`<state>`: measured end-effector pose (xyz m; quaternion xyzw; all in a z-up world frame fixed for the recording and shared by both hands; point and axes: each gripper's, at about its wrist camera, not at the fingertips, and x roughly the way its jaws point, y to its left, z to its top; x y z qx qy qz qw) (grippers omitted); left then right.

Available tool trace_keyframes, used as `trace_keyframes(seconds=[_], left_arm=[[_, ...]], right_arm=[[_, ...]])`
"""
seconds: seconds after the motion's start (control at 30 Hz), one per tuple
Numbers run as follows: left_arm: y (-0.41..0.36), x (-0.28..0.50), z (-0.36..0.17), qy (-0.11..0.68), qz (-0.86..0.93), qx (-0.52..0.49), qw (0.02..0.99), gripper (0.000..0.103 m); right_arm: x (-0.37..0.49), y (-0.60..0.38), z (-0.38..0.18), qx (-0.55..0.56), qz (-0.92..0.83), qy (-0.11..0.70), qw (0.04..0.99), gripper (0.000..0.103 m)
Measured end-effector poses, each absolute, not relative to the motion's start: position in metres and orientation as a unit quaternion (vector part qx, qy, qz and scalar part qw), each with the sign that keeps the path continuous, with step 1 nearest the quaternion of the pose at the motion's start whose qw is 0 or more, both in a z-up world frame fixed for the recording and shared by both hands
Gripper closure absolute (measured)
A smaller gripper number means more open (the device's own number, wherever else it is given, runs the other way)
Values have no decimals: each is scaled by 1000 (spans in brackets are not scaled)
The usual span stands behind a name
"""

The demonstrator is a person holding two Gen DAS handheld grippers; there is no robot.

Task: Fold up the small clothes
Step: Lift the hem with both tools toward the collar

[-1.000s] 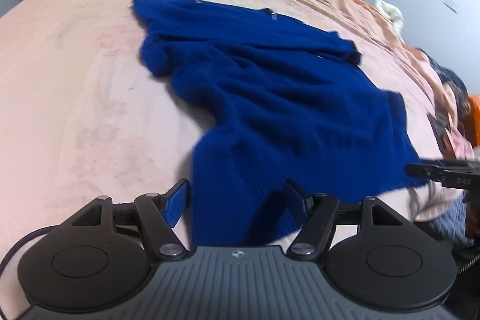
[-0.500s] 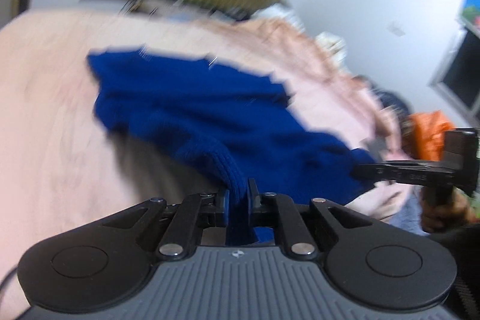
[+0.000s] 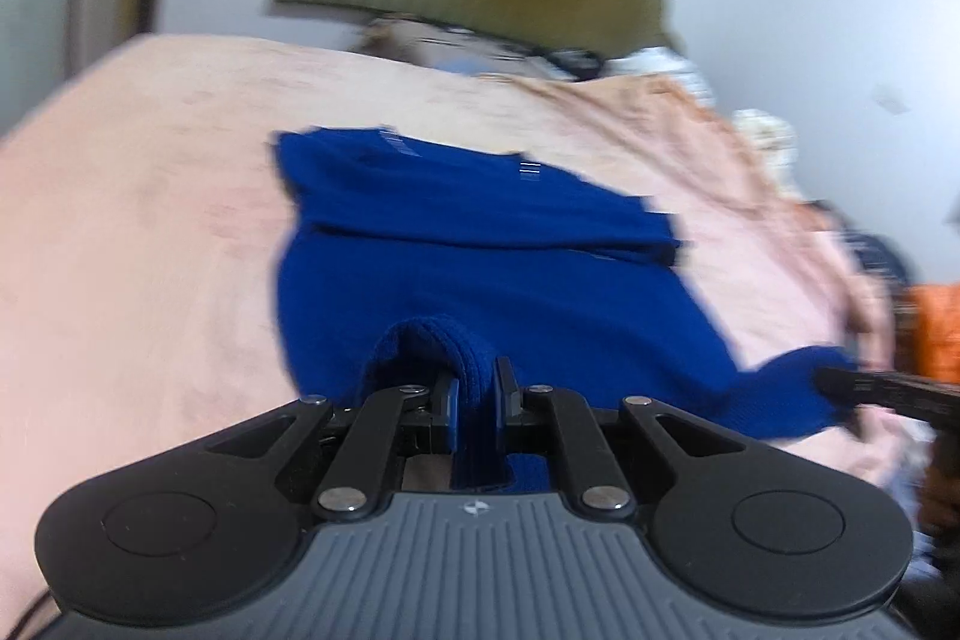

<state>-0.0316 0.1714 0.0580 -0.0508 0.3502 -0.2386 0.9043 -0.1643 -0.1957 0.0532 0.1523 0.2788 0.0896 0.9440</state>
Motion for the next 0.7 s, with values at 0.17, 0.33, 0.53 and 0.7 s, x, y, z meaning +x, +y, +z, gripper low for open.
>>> trace_keyframes(seconds=[0.17,0.33,0.53,0.7], left_arm=[[144,-12,57,347,-202,-39,915,93],[130,-2,54,355,-179,-29,917,93],[123,7,57,352,-161,-12,922,93],[112,15,56,347,-145,19,926,93]], right_arm=[[-133,-178,42,125,33,263,956,92],[-106,-176,33,123,20,261,957,92],[-92,-181,34,129,12,251,959,92],[-88,-186,36,141,5,243,960,92]])
